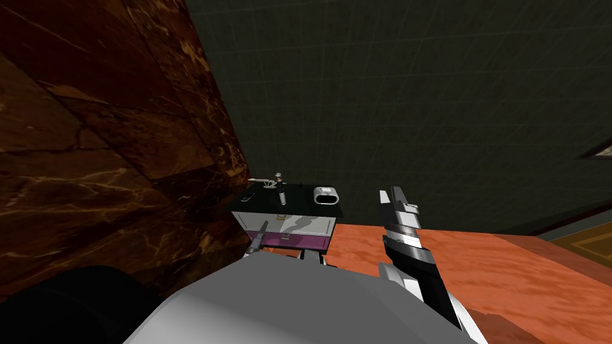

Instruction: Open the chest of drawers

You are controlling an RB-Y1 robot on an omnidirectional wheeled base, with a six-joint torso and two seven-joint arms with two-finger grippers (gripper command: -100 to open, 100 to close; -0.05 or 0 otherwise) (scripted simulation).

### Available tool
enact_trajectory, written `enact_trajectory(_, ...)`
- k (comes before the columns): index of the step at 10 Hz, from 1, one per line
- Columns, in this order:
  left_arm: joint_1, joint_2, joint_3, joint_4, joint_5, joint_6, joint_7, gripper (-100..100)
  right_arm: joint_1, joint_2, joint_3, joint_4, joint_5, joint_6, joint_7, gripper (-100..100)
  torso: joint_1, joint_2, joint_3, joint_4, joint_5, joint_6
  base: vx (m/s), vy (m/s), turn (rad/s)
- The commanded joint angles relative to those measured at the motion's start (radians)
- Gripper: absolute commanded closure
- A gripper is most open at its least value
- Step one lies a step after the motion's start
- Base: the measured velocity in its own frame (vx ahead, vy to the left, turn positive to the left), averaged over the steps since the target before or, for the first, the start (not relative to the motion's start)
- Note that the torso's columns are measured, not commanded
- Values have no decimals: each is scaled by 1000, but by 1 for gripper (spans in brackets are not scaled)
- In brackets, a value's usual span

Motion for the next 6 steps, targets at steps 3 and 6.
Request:
enact_trajectory(3,-11,-31,13,125,-1,-70,-4,-100,0,0,0,0,0,0,0,0,-2,-5,-3,-1,0,0,111,-32,-18)
enact_trajectory(6,-22,-71,24,220,-2,-123,-7,-100,0,0,0,0,0,0,0,0,-1,-1,0,0,0,0,77,-21,-16)
